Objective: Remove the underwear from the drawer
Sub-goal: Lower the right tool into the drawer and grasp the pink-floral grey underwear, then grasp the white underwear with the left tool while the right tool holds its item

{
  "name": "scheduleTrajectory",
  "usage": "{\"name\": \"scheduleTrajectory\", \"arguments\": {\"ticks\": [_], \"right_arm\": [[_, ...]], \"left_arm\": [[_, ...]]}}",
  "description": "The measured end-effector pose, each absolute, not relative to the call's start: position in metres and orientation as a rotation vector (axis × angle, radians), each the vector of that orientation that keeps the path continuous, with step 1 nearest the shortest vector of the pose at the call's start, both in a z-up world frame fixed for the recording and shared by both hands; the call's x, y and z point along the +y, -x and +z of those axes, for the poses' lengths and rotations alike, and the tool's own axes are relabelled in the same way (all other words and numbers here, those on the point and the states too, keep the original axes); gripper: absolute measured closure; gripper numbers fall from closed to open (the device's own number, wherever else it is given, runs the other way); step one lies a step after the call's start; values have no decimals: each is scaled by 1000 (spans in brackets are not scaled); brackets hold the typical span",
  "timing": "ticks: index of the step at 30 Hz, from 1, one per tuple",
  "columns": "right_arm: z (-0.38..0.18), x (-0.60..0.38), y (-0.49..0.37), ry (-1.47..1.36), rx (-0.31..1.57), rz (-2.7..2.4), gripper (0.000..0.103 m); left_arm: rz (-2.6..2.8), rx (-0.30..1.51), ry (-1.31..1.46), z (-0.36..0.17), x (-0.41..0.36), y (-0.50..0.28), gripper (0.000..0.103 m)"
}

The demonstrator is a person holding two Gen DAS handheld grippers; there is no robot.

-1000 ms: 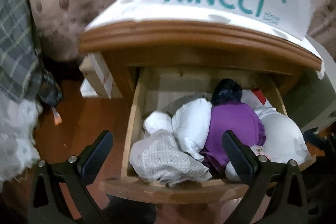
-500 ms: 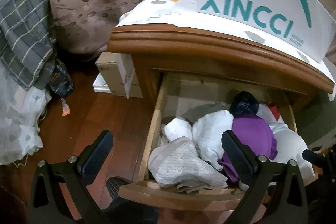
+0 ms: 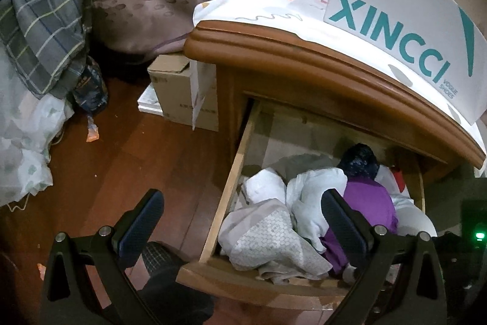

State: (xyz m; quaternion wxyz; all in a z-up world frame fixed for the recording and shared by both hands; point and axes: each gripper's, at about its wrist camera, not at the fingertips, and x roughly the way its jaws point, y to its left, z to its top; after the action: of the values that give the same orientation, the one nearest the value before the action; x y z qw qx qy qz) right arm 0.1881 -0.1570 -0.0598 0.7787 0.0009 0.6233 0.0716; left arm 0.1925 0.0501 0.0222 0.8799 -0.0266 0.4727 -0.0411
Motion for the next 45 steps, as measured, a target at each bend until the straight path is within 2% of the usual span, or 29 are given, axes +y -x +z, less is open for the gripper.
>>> {"name": "scheduleTrajectory", "arguments": {"ticks": [4,8,9,10,11,13,16,20,28,35,45], "right_arm": [[-78,-158,-196,-65,1469,148,14],[-87,-163,-197,-129,1498,147,16],[-88,-163,-196,-144,1495,150,20],[-90,-164,-195,-150,1494,152,31],[-91,-164,-194,-153,1496,153,36],[-91,-165,-193,-151,1486,156,41],[-91,-169,-193,-160,1458,154,58],[-83,-175,-188,-159,1390,163,65],[-51,-192,-163,-161,1157,205,67],[-18,-206,-146,-38,952,163,67],[-9,-249,-145,-178,925,103,67]], "left_arm": [[-86,993,59,21,50,-194,0],[-93,1002,65,19,51,-194,0],[-94,1008,69,18,51,-195,0],[-98,1013,75,17,52,-196,0],[-101,1020,80,16,52,-196,0],[-103,1028,87,14,52,-196,0],[-96,1029,84,13,52,-196,0],[-102,1038,85,10,50,-196,0],[-174,1083,73,-1,35,-197,0],[-227,1109,83,-8,20,-198,0],[-299,1170,-132,-34,-38,-211,1]]}}
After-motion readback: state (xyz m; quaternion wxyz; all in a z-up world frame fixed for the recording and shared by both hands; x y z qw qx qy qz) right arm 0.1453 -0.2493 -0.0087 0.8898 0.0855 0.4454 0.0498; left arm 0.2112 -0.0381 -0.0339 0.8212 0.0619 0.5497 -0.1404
